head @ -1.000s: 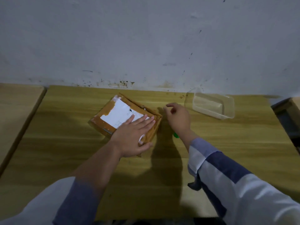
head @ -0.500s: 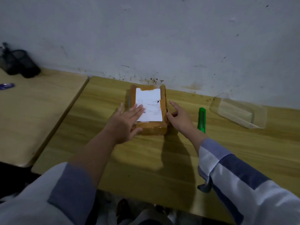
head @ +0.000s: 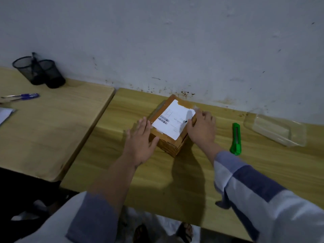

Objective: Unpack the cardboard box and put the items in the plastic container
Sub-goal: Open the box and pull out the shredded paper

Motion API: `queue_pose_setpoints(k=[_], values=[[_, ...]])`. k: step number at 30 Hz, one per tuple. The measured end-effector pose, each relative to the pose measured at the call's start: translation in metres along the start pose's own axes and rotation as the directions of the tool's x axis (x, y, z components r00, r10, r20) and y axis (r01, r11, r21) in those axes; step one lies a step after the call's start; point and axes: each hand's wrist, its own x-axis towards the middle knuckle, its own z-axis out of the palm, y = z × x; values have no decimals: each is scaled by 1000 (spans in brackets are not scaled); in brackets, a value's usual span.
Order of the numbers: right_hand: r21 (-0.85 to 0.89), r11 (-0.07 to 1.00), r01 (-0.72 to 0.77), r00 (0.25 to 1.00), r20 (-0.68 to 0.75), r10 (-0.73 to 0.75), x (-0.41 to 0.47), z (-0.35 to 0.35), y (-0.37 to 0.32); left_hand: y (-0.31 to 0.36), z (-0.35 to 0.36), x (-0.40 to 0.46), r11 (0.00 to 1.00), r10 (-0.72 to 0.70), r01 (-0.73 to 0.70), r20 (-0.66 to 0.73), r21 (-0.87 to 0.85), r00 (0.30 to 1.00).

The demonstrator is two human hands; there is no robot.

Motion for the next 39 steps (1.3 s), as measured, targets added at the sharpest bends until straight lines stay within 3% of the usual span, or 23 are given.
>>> queue_pose_setpoints(k=[3, 5, 8, 11, 21, 24, 28, 31, 34, 39], values=[[-99, 994, 56, 984, 177, -38, 38, -2, 8, -1, 6, 1, 999, -17, 17, -2, 29, 1000], [-34, 997, 75, 960, 274, -63, 51, 2, 13, -3, 8, 3, 998, -16, 17, -12, 56, 1000], [116, 993, 34, 971, 232, -60, 47, 1, 13, -5, 4, 8, 998, -23, 23, -3, 59, 1000], [116, 993, -14, 979, 206, -10, 30, -3, 15, -7, -5, 18, 998, -49, 47, 42, 46, 998], [261, 962, -76, 930, 368, -27, -40, -21, 22, -14, -22, 32, 998, -65, 63, 130, 19, 989], [283, 959, -24, 933, 352, -81, -50, -21, 20, -16, -20, 28, 1000, -23, 23, 125, 1, 992], [74, 968, 240, 925, 285, -251, -50, -22, 22, -22, -19, 25, 999, 40, -37, 111, -37, 993], [81, 934, 348, 896, 266, -356, -56, -17, 24, -28, -21, 21, 994, 102, -97, 115, -55, 988], [11, 886, 463, 879, 124, -461, -64, -9, 24, -40, -21, 18, 987, 160, -156, 116, -42, 980], [-36, 922, 386, 922, -32, -387, -70, -12, 15, -51, -31, 11, 974, 203, -197, 44, -112, 978]])
